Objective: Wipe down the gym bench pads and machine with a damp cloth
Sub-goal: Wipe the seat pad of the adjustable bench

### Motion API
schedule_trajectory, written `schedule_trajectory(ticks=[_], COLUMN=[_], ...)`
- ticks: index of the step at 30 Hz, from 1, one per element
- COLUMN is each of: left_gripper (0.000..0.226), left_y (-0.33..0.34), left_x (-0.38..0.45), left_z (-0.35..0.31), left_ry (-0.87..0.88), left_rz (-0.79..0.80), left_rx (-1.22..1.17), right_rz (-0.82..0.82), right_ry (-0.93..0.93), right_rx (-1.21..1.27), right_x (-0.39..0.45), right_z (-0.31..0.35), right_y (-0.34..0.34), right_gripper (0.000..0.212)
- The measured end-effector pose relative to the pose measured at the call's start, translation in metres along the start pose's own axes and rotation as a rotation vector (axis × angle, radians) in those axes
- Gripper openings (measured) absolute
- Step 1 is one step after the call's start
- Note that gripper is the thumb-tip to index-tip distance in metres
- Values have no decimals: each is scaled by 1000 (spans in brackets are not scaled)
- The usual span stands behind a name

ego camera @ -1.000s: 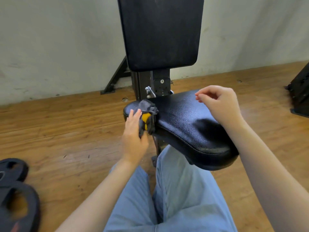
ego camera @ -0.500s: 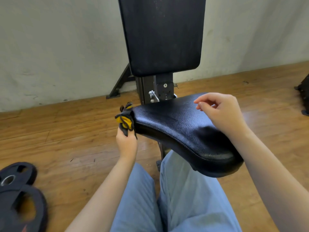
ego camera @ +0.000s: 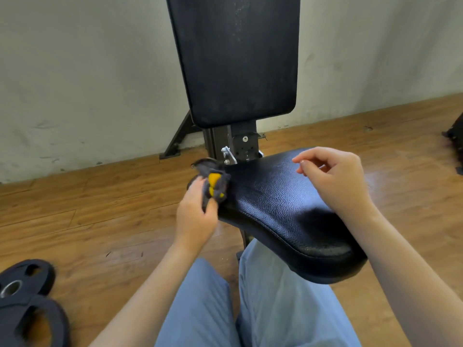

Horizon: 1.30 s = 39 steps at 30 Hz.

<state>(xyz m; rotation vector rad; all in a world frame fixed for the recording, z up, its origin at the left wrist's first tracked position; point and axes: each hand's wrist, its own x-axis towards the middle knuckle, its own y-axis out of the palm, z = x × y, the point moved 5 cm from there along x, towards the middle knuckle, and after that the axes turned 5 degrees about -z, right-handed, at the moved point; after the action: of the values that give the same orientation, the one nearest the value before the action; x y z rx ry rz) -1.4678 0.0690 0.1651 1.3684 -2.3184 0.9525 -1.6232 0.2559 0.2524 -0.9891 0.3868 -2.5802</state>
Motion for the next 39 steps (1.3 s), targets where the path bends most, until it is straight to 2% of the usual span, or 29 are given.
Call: schedule_trajectory(ticks=[1,2,6,7,10,14,17,19,20,22,24,27,29,31,33,36,39], left_gripper=[31,30,21,19,17,38,35,22,22,29,30,25,22,27,33,46,49], left_y=[9,18,44,50,79,87,76,72,68,65,74,99,112,113,104,92,104], left_x=[1,12,75,83,71,19,27,54,69,91,98,86,66,44,32,42,63], left_z=[-8,-13,3,1,-38,-88,-77,-48,-32,-6,-1,-31,-62,-88,-95,-77,-55], left_ry=[108,143,-159,-173,-9,234,209,125,69,-28,-41,16,134,266,315,199,95], left_rz=[119,215,492,525,642,795,825,784,740,689,697,714,747,801,835,839,840], left_rx=[65,146,554,596,560,308,332,499,570,657,695,608,541,520,484,393,472], right_rz=[-16,-26,-73,-102,-190,-270,-94,87,126,63,-59,-139,-140,-42,192,565,722], right_ry=[1,5,32,52,126,231,211,141,102,84,128,211,260,297,273,176,79], right_rx=[6,15,67,84,140,191,249,228,200,185,199,176,162,144,29,-253,-529], right_x=[0,0,-1,-1,1,5,7,5,4,4,7,13,17,19,19,12,23], right_z=[1,2,-3,-6,-14,-25,-20,-15,-13,-15,-20,-30,-37,-37,-31,-27,-28], right_y=[0,-1,-8,-11,-18,-24,-12,1,5,2,-5,-6,-6,-2,8,34,51], right_gripper=[33,30,33,35,31,30,18,16,16,18,22,21,20,17,22,38,40])
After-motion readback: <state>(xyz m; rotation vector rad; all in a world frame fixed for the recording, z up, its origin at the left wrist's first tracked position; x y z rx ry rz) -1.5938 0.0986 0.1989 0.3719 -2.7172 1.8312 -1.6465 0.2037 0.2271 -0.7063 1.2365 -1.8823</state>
